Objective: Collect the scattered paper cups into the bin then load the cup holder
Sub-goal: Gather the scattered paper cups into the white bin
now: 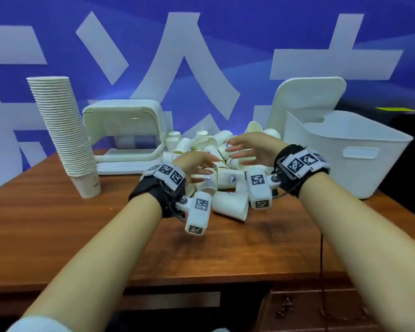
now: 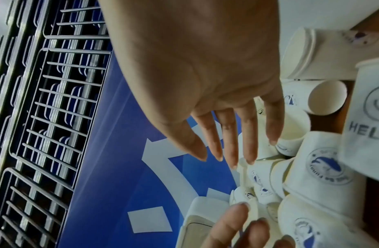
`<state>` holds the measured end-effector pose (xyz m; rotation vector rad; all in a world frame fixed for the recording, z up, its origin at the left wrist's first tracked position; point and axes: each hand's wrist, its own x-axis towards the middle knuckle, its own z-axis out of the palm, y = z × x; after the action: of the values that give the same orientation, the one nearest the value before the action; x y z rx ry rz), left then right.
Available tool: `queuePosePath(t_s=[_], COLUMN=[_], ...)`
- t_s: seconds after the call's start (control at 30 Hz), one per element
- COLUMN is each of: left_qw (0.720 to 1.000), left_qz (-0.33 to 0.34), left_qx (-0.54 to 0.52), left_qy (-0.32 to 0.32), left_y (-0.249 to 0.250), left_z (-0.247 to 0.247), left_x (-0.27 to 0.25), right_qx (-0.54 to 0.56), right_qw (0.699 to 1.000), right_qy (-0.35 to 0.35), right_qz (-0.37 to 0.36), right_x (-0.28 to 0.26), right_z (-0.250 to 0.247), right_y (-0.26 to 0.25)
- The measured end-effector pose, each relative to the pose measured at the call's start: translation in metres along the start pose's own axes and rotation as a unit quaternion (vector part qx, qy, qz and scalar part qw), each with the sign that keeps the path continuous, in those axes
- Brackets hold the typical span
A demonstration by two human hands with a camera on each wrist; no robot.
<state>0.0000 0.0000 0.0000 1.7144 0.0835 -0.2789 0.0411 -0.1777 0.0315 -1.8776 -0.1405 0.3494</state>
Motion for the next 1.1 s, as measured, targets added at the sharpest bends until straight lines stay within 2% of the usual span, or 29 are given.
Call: queuePosePath(t_s=[0.17, 0.23, 0.37, 0.43, 0.5, 0.6, 0.67, 0.87, 1.0, 1.1], left_qw=[0.99, 0.98, 0.96, 0.942, 0.91, 0.86, 0.847, 0.836, 0.822, 0.836], left_qz=[0.064, 0.075, 0.029, -0.02, -0.039, -0.028, -0.029, -0.017, 0.03, 0.056], left_qx=[0.123, 0.175, 0.25, 0.288, 0.361, 0.462, 0.483, 0.496, 0.516, 0.492], left_qy=[-0.036, -0.056, -0.12, -0.173, -0.201, -0.214, -0.22, -0.233, -0.239, -0.238], left_y=[-0.014, -0.019, -0.016, -0.011, -0.01, -0.008, -0.008, -0.017, -0.024, -0.024], left_z=[0.018, 0.018, 0.026, 0.033, 0.036, 0.041, 0.042, 0.038, 0.031, 0.023], left_x=[0.014, 0.024, 0.043, 0.049, 0.058, 0.066, 0.07, 0.072, 0.069, 0.062], right_qx=[-0.151, -0.202, -0.315, -0.365, -0.397, -0.44, -0.445, -0.453, -0.456, -0.45], right_qw=[0.985, 0.974, 0.941, 0.921, 0.903, 0.877, 0.872, 0.858, 0.853, 0.841], right_qy=[0.054, 0.043, 0.012, -0.019, -0.063, -0.113, -0.127, -0.168, -0.166, -0.188], right_qz=[0.057, 0.09, 0.125, 0.133, 0.152, 0.158, 0.157, 0.173, 0.192, 0.235], right_x=[0.006, 0.011, 0.017, 0.017, 0.018, 0.022, 0.028, 0.036, 0.04, 0.045], right_z=[-0.006, -0.009, -0.019, -0.025, -0.027, -0.028, -0.029, -0.026, -0.024, -0.023], right_y=[0.019, 0.027, 0.035, 0.036, 0.037, 0.041, 0.048, 0.044, 0.044, 0.041])
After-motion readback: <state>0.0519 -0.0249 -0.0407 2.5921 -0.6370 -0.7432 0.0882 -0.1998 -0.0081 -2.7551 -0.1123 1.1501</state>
